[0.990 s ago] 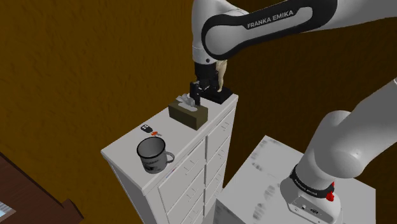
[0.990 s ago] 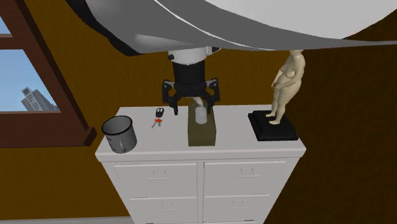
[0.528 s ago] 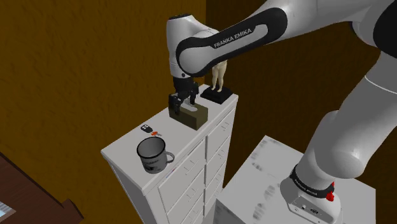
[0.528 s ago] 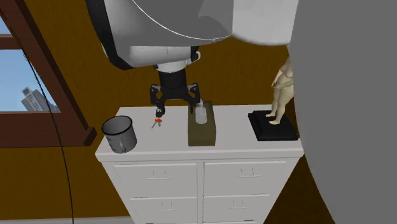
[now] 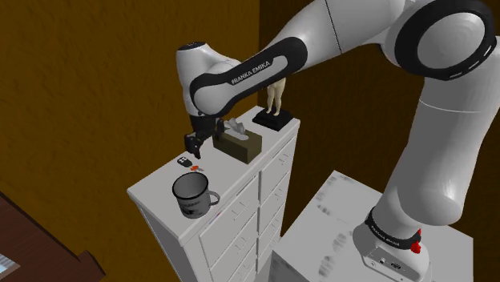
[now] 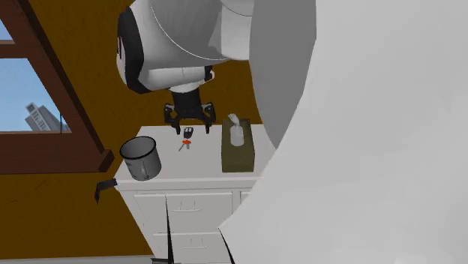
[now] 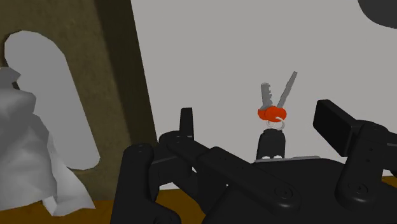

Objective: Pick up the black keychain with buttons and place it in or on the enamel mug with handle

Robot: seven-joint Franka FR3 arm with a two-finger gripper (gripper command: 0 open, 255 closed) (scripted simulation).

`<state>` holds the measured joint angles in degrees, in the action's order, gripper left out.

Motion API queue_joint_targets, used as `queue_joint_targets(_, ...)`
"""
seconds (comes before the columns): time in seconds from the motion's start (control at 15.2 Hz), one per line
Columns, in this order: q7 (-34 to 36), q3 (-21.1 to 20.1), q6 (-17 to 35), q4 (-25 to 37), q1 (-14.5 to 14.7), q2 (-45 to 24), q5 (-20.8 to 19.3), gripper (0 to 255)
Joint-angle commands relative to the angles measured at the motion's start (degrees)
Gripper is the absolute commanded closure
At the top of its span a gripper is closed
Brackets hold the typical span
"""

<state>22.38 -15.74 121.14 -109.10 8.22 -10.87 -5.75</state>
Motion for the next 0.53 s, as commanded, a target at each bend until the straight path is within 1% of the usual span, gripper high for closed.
queue_joint_targets(0.0, 1.7, -0.2, 0.4, 4.1, 1.1, -4.6, -1.4, 0)
queue_joint_targets(0.2, 3.8, -0.1, 0.3, 10.7, 3.0, -11.3, -3.3, 0)
queue_joint_targets(0.46, 4.1, 0.1, 2.1, 10.1, 3.2, -12.5, -3.8, 0)
